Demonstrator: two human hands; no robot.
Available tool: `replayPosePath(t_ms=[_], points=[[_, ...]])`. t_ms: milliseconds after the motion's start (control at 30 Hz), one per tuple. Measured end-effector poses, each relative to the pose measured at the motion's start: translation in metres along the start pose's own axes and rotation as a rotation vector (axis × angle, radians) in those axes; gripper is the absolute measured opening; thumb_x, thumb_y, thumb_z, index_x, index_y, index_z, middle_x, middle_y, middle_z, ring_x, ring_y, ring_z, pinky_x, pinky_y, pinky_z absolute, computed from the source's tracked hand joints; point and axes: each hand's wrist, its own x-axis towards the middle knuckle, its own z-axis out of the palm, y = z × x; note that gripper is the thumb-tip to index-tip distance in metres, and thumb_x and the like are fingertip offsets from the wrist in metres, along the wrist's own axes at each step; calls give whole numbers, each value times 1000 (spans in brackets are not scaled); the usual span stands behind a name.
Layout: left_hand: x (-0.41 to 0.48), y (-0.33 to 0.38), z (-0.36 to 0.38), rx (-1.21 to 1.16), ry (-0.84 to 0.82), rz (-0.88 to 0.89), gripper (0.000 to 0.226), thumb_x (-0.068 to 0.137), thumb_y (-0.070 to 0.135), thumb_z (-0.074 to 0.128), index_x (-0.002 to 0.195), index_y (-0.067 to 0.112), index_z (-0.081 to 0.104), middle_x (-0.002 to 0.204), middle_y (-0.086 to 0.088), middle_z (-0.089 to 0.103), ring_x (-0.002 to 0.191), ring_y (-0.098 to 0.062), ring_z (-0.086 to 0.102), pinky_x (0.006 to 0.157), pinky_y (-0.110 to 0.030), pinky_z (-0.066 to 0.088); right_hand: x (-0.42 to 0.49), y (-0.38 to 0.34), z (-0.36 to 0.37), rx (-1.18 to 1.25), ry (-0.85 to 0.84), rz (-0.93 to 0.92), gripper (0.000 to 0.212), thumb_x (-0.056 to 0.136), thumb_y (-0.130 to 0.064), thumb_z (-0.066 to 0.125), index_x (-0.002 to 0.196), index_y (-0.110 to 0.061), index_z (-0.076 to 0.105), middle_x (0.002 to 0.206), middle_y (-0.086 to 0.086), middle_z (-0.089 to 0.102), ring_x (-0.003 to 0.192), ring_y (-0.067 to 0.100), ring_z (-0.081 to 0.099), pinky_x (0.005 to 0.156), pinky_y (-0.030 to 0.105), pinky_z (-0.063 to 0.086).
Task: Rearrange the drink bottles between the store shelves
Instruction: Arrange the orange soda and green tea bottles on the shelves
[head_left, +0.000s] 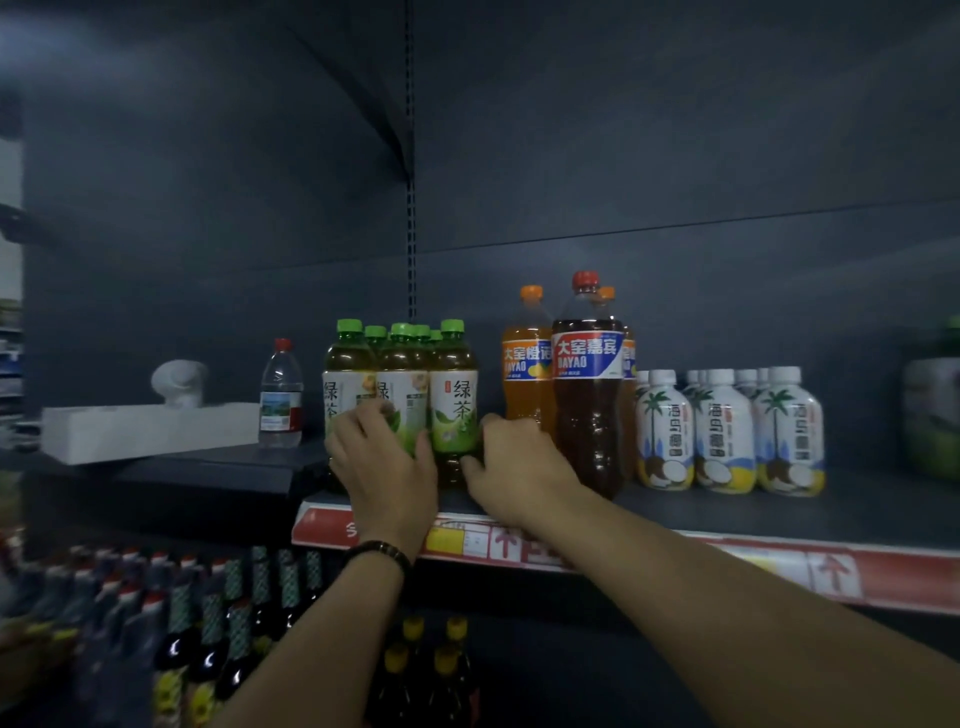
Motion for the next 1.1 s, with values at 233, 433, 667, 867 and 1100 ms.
replayPosePath(t_ms=[233,433,667,867,1100], points=[[-27,63,-2,-171,-102,296,24,95,22,69,111,28,52,109,7,55,98,-10,53,87,-32,50,-40,55,-58,-81,440,-60,35,96,-44,68,119,-27,48,111,-6,57,101,12,57,83,32,54],[-59,100,19,-247,-235,121,22,98,19,57,111,33,45,105,10,57,94,-12,60,85,-40,58,-21,75,-49,188,454,221,88,79,-53,86,140,-15,34,135,10,51,124,30,58,100,48,56],[-56,98,23,-150,-384,51,16,103,19,54,106,32,46,99,9,55,75,-4,51,59,-26,34,5,92,-28,413,305,331,112,50,-85,77,137,-19,50,127,3,67,115,23,67,97,46,59],[-59,97,24,-277,-276,-44,4,110,24,46,112,28,45,88,10,62,75,-10,62,60,-32,41,-20,98,-58,542,233,256,72,71,-55,92,130,-26,63,115,-6,74,106,14,69,94,37,58],[-73,116,-1,-453,-402,73,15,108,43,49,102,33,58,90,9,66,85,-10,66,73,-33,53,-115,113,-127,748,191,180,44,77,-43,90,115,-31,71,105,-8,81,102,12,76,92,34,59]])
